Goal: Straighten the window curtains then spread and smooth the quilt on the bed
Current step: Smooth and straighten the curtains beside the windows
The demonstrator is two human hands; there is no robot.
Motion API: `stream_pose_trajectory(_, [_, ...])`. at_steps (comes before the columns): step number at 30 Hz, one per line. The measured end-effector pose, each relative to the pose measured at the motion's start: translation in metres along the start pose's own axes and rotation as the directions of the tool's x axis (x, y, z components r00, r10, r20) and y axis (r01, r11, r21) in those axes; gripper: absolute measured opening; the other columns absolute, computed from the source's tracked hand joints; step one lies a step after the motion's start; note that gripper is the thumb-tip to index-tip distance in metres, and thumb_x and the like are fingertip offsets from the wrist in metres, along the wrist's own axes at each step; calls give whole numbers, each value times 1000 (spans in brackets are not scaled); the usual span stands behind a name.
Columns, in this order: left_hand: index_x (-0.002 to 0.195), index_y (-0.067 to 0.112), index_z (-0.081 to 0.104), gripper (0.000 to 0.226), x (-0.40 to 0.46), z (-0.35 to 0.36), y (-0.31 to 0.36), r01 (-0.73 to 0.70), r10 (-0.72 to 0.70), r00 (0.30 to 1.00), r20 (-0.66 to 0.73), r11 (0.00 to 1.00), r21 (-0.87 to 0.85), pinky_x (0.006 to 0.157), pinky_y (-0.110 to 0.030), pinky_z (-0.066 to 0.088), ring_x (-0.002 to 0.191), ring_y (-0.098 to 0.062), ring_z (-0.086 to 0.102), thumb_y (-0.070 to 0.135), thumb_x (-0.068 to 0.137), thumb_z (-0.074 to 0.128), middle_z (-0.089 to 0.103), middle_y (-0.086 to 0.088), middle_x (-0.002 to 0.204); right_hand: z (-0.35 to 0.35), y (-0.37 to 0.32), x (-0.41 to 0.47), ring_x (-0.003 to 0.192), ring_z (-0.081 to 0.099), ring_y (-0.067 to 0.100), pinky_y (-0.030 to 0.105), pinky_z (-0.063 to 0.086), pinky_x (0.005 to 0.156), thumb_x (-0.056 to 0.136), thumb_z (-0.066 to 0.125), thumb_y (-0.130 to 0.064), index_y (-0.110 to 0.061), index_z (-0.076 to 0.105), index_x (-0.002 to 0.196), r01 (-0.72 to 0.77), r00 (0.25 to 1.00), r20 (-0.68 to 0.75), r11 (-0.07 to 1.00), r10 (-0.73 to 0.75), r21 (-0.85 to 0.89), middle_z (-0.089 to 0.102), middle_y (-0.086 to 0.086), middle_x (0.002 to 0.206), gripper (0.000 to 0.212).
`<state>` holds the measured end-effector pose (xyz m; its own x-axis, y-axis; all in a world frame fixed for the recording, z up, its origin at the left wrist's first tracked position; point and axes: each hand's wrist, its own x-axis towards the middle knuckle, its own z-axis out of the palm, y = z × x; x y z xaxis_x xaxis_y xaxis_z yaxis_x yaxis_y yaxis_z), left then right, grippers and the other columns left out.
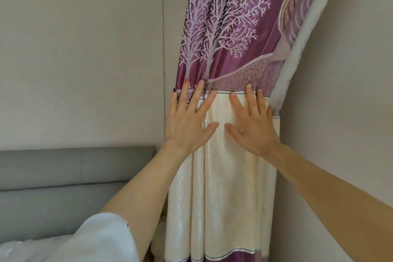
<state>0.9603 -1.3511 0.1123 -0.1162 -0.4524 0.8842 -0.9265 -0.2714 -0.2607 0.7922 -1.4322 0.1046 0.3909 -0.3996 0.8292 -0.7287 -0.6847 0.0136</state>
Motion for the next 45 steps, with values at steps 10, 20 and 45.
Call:
stream_pose_trajectory(10, [149, 37, -1, 76, 53, 155, -42, 32, -32, 999, 29, 999, 12, 117, -49, -2, 146, -31, -8, 66, 86, 32, -7, -1, 160, 142, 41, 93, 144, -10, 34, 64, 14, 109, 85, 43, -55, -35, 4, 147, 36, 998, -47, 999, -37, -22, -10, 6, 158, 76])
stream_pose_trajectory(20, [149, 35, 1, 77, 113, 304, -62, 62, -65, 997, 48, 997, 54, 117, -50, 6, 147, -32, -4, 67, 85, 30, -2, -2, 160, 272, 94, 188, 144, -1, 39, 66, 19, 107, 83, 48, -53, -31, 12, 148, 56, 997, -42, 997, -58, -49, -1, 11, 158, 77])
stream_pose_trajectory(45, [150, 30, 10, 79, 231, 615, -161, -3, 4, 1000, 3, 996, -88, 118, -45, 3, 146, -33, -4, 64, 84, 37, 2, -6, 160, 538, 156, 381, 143, -15, 32, 61, 7, 114, 86, 47, -51, -36, -1, 147, 8, 1000, 27, 1000, -7, -12, -16, 4, 157, 78])
